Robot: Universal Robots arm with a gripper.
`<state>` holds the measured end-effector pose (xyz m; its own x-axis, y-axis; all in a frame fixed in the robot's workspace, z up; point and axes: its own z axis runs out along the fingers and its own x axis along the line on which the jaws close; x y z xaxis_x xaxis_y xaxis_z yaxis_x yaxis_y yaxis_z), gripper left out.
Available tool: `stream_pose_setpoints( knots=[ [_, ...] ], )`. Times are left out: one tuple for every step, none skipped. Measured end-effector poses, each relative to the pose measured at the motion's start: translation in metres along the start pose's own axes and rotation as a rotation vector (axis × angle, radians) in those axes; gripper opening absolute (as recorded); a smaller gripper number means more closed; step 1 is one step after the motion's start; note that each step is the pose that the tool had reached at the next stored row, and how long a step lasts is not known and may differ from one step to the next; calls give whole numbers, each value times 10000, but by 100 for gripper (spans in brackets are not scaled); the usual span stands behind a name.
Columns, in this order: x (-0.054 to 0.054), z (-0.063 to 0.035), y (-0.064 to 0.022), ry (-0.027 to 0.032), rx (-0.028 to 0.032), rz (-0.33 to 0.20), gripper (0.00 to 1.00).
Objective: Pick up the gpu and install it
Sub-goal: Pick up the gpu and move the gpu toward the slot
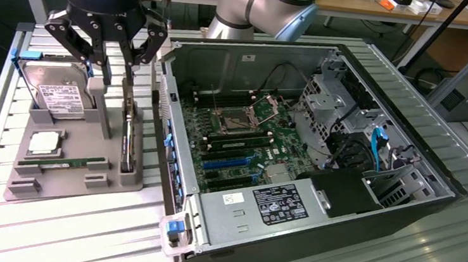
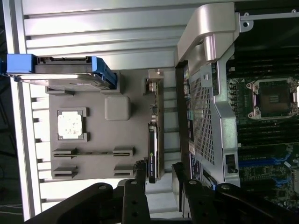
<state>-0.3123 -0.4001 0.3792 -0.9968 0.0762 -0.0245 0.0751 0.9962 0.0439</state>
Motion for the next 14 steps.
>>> stream_pose_setpoints(
  knots=[
    [0, 3, -1, 0, 1, 0, 36],
    [0, 7, -2, 0, 1, 0, 36],
    [0, 8, -3, 0, 1, 0, 36],
    [1, 10, -3, 0, 0, 0, 36],
    [1, 12, -4, 0, 0, 0, 36],
    [1, 14, -5, 0, 0, 0, 36],
    [1, 16, -5, 0, 0, 0, 36],
    [1, 17, -6, 0, 1, 0, 36],
    [1, 18, -6, 0, 1, 0, 36],
    [1, 20, -7, 0, 1, 0, 36],
    [2, 21, -7, 0, 1, 0, 36],
    [2, 23, -8, 0, 0, 0, 36],
    [3, 26, -9, 0, 0, 1, 36],
    [3, 28, -9, 0, 0, 0, 36]
  ],
)
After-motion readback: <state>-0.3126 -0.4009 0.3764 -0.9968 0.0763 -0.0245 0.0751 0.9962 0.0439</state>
